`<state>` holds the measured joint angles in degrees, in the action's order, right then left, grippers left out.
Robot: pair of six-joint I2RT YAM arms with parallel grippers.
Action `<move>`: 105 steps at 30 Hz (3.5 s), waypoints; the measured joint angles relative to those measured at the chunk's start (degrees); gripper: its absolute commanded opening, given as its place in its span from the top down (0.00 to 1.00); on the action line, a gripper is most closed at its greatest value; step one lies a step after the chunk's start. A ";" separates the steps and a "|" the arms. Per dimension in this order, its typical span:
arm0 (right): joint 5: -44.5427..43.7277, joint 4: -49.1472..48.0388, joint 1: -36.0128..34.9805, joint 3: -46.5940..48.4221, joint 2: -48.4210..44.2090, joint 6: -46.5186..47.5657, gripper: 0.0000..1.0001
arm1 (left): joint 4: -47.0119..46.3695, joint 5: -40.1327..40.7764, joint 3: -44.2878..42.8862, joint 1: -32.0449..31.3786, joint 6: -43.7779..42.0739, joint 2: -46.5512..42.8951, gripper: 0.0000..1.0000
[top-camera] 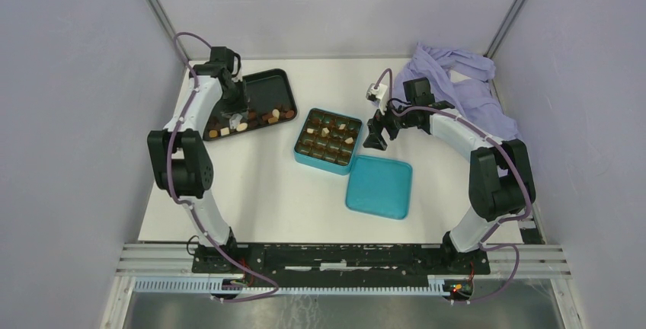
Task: Pack the chocolate
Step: Pick up the fake chocolate from the plate, then adjust the packing box at the center of the board.
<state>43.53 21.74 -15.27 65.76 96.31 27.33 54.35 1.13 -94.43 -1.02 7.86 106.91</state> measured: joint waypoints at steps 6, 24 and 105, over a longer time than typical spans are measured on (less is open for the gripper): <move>0.07 -0.02 0.00 0.00 0.00 0.00 0.05 | -1.99 -1.81 1.79 0.00 0.09 -2.47 0.98; -0.02 3.04 -0.33 15.69 10.60 1.90 0.06 | -5.05 -7.30 8.02 0.00 0.52 -11.28 0.98; -26.25 1.42 -7.13 14.05 12.57 9.90 1.00 | -8.04 -25.79 21.81 -6.32 7.04 -32.81 0.98</move>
<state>17.28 23.16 -22.39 79.81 108.88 37.23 46.30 -24.67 -72.62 -7.33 14.90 74.11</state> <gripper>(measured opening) 0.069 0.389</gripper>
